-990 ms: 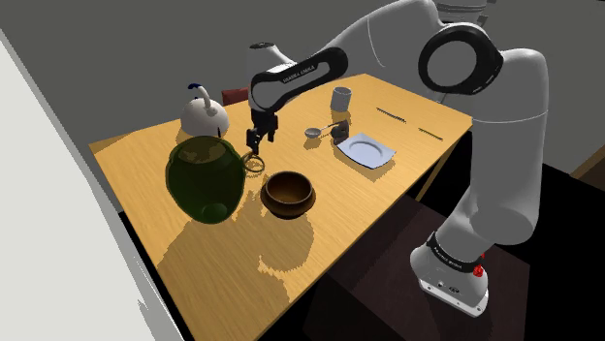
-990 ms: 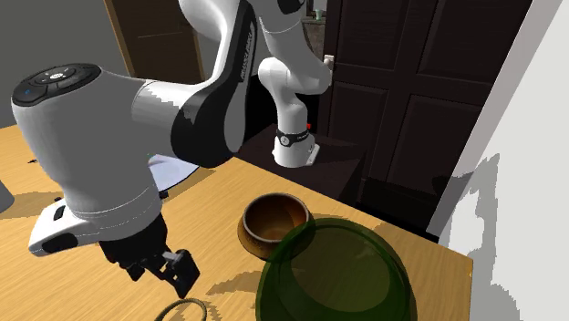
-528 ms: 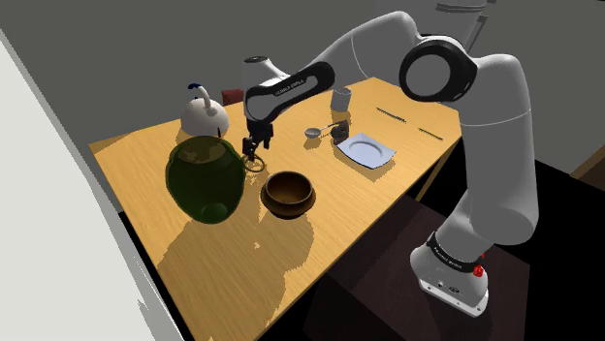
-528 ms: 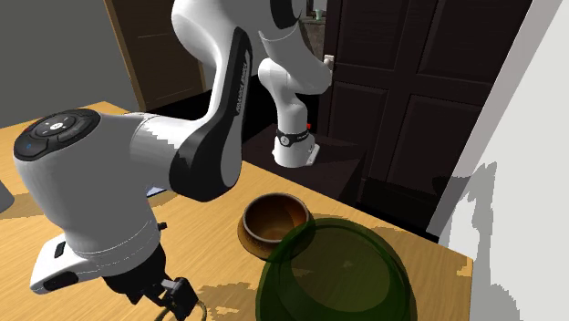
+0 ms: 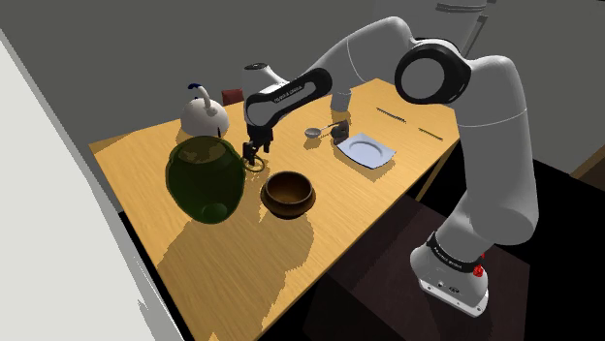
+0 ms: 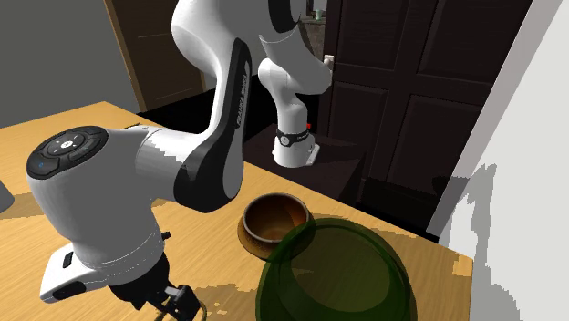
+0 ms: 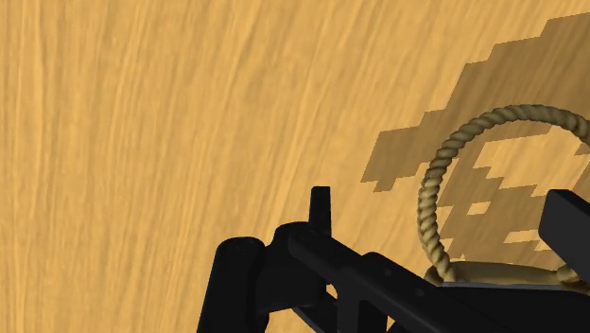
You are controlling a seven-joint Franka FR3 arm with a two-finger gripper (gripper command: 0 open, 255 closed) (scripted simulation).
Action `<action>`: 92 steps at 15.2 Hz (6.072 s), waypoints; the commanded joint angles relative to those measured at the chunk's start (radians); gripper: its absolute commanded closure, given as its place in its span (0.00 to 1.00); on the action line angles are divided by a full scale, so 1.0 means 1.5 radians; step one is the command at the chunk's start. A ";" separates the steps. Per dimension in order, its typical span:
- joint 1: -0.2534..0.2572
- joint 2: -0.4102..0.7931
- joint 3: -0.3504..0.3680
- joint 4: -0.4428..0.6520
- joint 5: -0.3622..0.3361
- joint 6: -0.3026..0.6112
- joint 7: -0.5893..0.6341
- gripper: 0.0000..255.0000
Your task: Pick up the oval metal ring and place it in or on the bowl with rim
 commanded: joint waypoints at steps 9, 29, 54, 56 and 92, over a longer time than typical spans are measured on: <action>0.000 0.000 0.000 0.000 0.000 0.000 0.000 1.00; -0.004 -0.076 0.007 0.038 0.011 -0.113 -0.007 1.00; 0.012 -0.344 0.034 -0.220 0.041 -0.123 0.030 1.00; 0.018 -0.389 0.041 -0.279 0.049 -0.108 0.040 1.00; 0.044 -0.522 0.067 -0.462 0.080 -0.056 0.075 0.00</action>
